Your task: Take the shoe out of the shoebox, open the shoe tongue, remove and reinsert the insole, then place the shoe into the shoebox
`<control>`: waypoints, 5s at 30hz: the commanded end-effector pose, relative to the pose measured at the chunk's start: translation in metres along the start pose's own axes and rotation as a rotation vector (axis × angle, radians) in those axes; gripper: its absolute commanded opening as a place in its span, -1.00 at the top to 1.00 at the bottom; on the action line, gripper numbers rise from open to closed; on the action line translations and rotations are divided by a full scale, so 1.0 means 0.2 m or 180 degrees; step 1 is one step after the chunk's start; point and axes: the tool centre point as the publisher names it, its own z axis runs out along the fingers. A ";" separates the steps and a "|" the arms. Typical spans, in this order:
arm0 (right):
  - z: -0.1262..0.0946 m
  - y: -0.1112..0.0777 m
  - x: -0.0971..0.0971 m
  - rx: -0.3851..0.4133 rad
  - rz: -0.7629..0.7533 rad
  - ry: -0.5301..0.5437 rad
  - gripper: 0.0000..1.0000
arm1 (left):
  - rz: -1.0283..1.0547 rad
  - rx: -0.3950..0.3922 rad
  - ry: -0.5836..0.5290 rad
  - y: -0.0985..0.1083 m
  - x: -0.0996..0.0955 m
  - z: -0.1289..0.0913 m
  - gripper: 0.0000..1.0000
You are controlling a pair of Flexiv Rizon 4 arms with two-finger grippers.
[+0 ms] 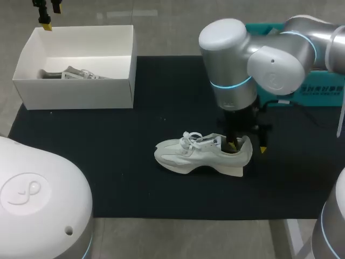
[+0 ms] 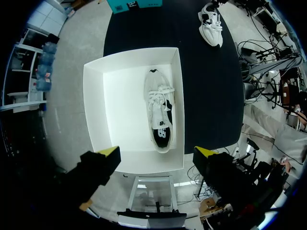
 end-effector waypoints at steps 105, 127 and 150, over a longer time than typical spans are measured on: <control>-0.14 0.14 -0.24 -0.2784 -0.5396 0.2751 -1.00 | 0.0004 -0.0003 -0.0003 0.00 0.00 0.00 -1.00; 0.05 0.15 -0.18 -0.3244 -0.4894 0.3219 -1.00 | 0.0004 -0.0003 -0.0003 0.00 0.00 0.00 -1.00; 0.26 0.16 0.03 -0.3049 -0.4999 0.3677 -1.00 | 0.0004 -0.0003 -0.0003 0.00 0.00 0.00 -1.00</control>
